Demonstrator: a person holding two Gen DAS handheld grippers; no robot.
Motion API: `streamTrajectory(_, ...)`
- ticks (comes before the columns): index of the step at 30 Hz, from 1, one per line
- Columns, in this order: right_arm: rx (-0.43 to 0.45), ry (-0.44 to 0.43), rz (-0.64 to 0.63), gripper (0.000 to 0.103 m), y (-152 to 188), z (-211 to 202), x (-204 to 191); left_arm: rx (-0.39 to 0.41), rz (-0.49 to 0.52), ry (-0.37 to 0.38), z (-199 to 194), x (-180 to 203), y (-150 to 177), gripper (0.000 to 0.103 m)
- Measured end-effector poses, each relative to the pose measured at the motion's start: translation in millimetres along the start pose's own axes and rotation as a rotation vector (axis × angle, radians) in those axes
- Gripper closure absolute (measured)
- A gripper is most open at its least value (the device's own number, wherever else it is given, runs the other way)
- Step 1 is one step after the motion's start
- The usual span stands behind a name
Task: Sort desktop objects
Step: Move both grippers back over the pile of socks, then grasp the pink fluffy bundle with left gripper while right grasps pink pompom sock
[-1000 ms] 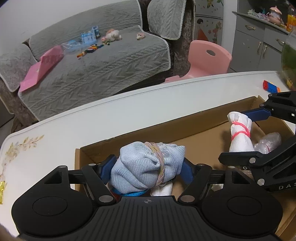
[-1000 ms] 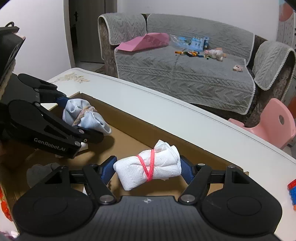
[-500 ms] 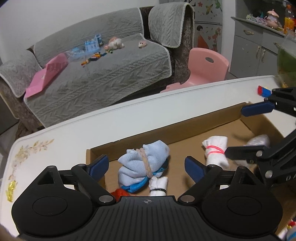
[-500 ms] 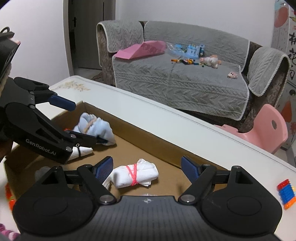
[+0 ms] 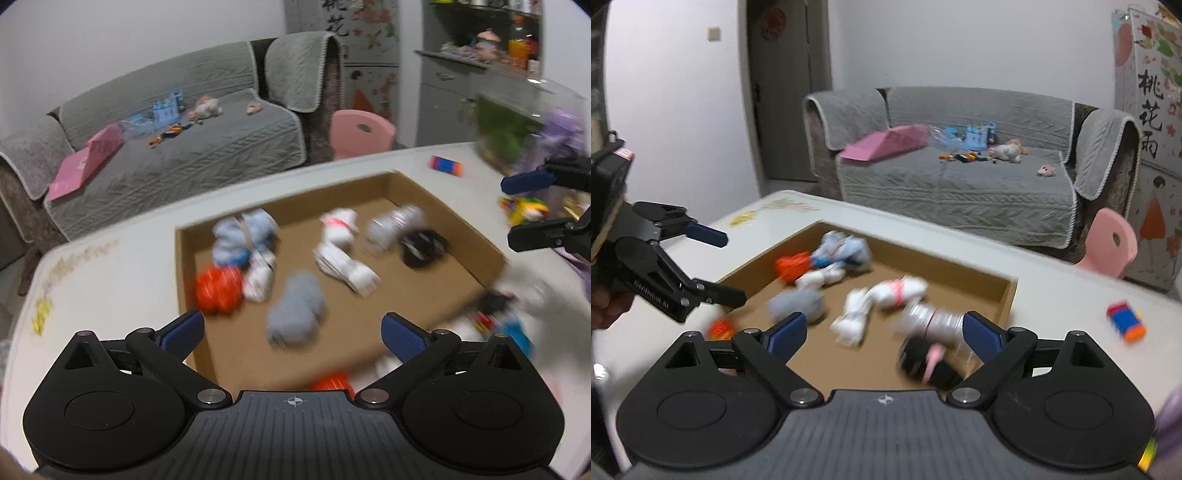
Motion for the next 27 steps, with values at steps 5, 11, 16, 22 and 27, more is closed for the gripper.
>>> streamTrajectory(5, 0.041, -0.104, -0.062, 0.011, 57.2, -23.1, -34.3, 0.035, 0.023, 0.083, -24.3, 26.8, 60.0, 0.000)
streamTrajectory(11, 0.004, -0.175, -0.133, 0.008, 104.6, -18.0, -72.3, 0.029, 0.007, 0.186, -28.9, 57.6, 114.5, 0.000)
streamTrajectory(16, -0.058, -0.175, -0.242, 0.008, 117.5, 8.2, -98.6, 0.021, -0.015, 0.240, -28.4, 72.5, 121.3, 0.000)
streamTrajectory(22, -0.057, -0.099, -0.289, 0.008, 107.3, 37.9, -101.6, -0.040, -0.062, 0.274, -16.1, 79.0, 111.1, 0.000)
streamTrajectory(27, -0.045, -0.042, -0.357, 0.008, 96.3, 58.7, -99.6, -0.168, -0.178, 0.263, 17.0, 66.3, 109.7, 0.000)
Point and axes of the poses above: each gripper's, at about its wrist camera, not at the fingertips, and z roughly the way its jaws point, x to its right, y to its underside, the point moved 8 cm from there along z, roughly the way its jaws point, and after that the axes turned 14 degrees about -x, right-handed, at the moved point
